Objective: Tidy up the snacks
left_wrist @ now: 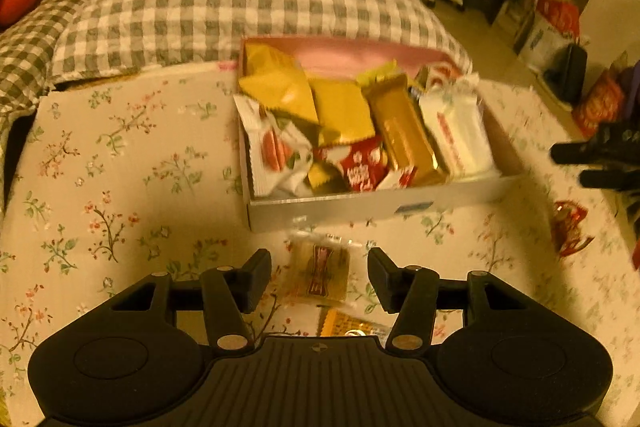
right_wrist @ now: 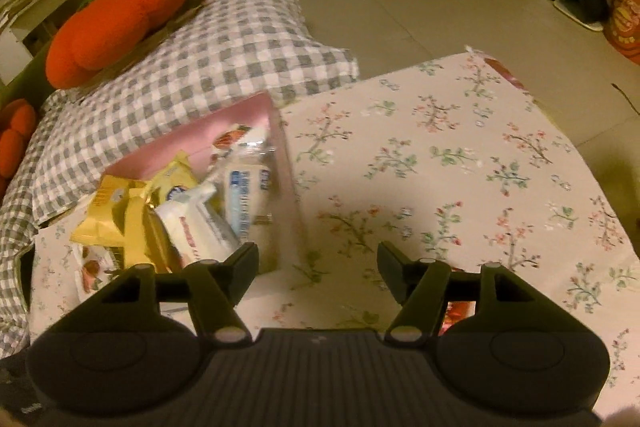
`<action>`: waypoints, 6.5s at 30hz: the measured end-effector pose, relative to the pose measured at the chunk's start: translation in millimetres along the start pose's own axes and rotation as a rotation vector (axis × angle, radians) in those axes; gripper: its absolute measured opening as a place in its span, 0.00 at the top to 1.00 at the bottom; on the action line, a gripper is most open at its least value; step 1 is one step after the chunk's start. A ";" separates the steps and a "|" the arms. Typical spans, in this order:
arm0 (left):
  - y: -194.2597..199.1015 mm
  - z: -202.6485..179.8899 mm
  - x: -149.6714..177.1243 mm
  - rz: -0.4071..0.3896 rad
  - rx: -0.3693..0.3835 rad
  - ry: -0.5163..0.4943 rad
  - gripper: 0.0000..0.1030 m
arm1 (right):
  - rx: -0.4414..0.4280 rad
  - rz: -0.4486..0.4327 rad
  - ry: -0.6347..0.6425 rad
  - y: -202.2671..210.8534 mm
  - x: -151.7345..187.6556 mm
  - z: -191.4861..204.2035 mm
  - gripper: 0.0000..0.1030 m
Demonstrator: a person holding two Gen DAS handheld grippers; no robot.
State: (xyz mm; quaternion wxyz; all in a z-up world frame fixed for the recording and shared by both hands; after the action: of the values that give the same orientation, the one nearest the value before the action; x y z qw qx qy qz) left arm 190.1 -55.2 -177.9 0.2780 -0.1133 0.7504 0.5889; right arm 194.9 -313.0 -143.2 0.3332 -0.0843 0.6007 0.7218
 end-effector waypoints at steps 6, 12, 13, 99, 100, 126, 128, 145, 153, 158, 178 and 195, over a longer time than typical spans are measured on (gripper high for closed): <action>-27.8 -8.5 13.3 0.054 -0.018 -0.045 0.45 | 0.017 0.068 0.022 -6.1 7.7 -6.9 0.31; -35.5 -8.4 16.7 0.049 -0.039 -0.059 0.51 | 0.117 0.080 -0.021 -9.4 10.0 -36.3 0.23; -35.1 -7.5 16.4 0.048 -0.040 -0.056 0.62 | 0.129 0.082 -0.044 -10.2 9.6 -45.3 0.23; -24.1 -20.9 -67.5 -0.198 0.066 -0.062 0.69 | -0.126 -0.013 0.133 -54.8 -5.9 58.8 0.72; -25.7 -20.6 -68.1 -0.198 0.069 -0.061 0.69 | -0.126 -0.017 0.133 -56.7 -6.8 59.2 0.72; -5.2 -4.7 -83.4 -0.238 0.044 0.019 0.58 | -0.138 -0.117 0.161 -35.9 -19.2 67.0 0.40; -0.8 -4.0 -81.4 -0.228 0.037 0.030 0.58 | -0.121 -0.120 0.194 -32.1 -16.9 71.1 0.40; 22.9 -5.3 -27.9 -0.103 -0.091 0.053 0.56 | -0.064 -0.035 0.292 -7.6 24.2 74.3 0.39; 33.3 -12.5 -1.8 -0.084 -0.099 0.010 0.50 | -0.091 0.007 0.311 10.0 55.2 79.5 0.39; 33.3 -10.0 19.3 -0.037 -0.064 0.024 0.48 | -0.077 0.073 0.400 10.7 84.0 81.4 0.35; 5.0 -25.2 52.5 0.084 0.098 0.044 0.33 | -0.065 0.234 0.442 -1.8 117.8 73.9 0.30; -1.2 -20.8 52.0 0.044 0.003 -0.023 0.80 | -0.118 0.302 0.539 -1.6 140.1 91.1 0.36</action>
State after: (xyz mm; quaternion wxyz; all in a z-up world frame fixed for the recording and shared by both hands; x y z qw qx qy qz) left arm 142.1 -67.0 -204.3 0.2735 -0.0896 0.7503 0.5952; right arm 114.3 -175.6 -193.6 0.0454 -0.2015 0.6301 0.7485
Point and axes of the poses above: each gripper's, at about its wrist camera, not at the fingertips, and y roughly against the way its jaws point, z to its left, x to its underside, the point moved 6 cm from there along -y, roughly the way its jaws point
